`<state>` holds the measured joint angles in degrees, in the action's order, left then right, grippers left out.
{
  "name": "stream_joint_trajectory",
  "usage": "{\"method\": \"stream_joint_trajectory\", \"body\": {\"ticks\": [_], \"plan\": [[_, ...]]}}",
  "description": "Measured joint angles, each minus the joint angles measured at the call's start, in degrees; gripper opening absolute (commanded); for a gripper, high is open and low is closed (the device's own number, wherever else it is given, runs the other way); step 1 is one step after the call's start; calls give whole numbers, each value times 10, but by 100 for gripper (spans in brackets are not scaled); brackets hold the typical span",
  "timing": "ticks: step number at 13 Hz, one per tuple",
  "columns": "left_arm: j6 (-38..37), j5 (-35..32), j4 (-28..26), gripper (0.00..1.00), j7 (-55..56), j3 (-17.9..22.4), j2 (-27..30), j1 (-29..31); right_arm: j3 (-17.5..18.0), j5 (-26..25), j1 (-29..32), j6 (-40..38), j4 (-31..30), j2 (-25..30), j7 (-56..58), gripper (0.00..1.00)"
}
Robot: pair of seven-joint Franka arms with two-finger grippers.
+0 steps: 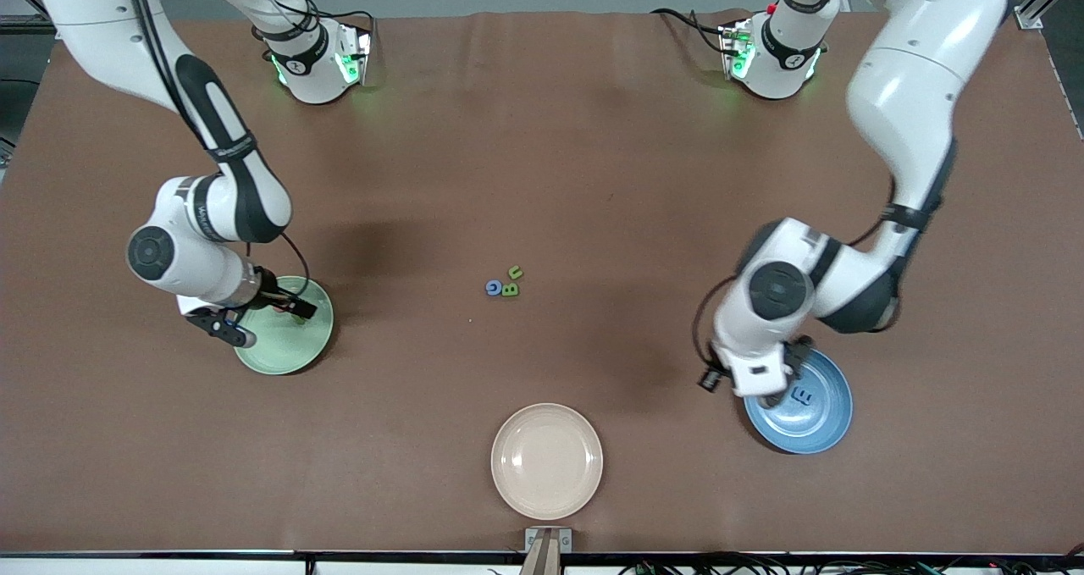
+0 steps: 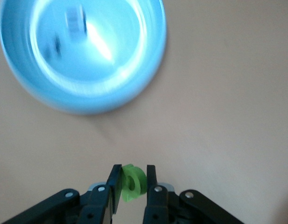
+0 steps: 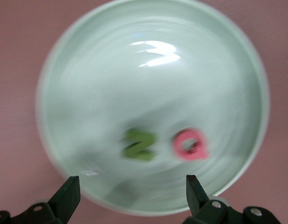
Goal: Sort upper and lower case letters into plates
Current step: 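Drop the p on the blue plate while the right gripper grasps blue G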
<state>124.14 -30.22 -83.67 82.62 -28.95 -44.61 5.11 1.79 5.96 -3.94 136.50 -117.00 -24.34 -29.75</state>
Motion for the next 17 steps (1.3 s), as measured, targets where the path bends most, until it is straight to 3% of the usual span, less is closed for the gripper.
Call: {"method": "stream_joint_trajectory", "body": {"ticks": [2, 3, 4, 5, 6, 9, 15, 17], "plan": [[0, 0, -12, 13, -111, 0, -5, 57, 1, 0, -63, -4, 26, 0, -116, 100], [0, 0, -15, 28, -152, 0, -7, 77, 2, 1, -94, -4, 38, 0, -173, 100], [1, 0, -18, 52, -183, 0, -8, 92, 3, 1, -124, -4, 47, -1, -226, 100], [1, 0, -21, 88, -203, 0, -9, 102, 3, 1, -153, -4, 58, -7, -281, 100], [1, 0, -23, 99, -212, 0, -11, 108, 3, 1, -181, -3, 71, -18, -331, 100], [-1, 0, -24, 99, -205, -4, -16, 107, 2, 1, -239, 35, 97, -64, -440, 100], [-42, 1, -25, 99, -31, -91, -15, 51, -2, 0, -292, 88, 105, -116, -556, 99], [-42, 2, -28, 89, 32, -94, -17, 11, -3, -2, -297, 88, 109, -120, -566, 96]]}}
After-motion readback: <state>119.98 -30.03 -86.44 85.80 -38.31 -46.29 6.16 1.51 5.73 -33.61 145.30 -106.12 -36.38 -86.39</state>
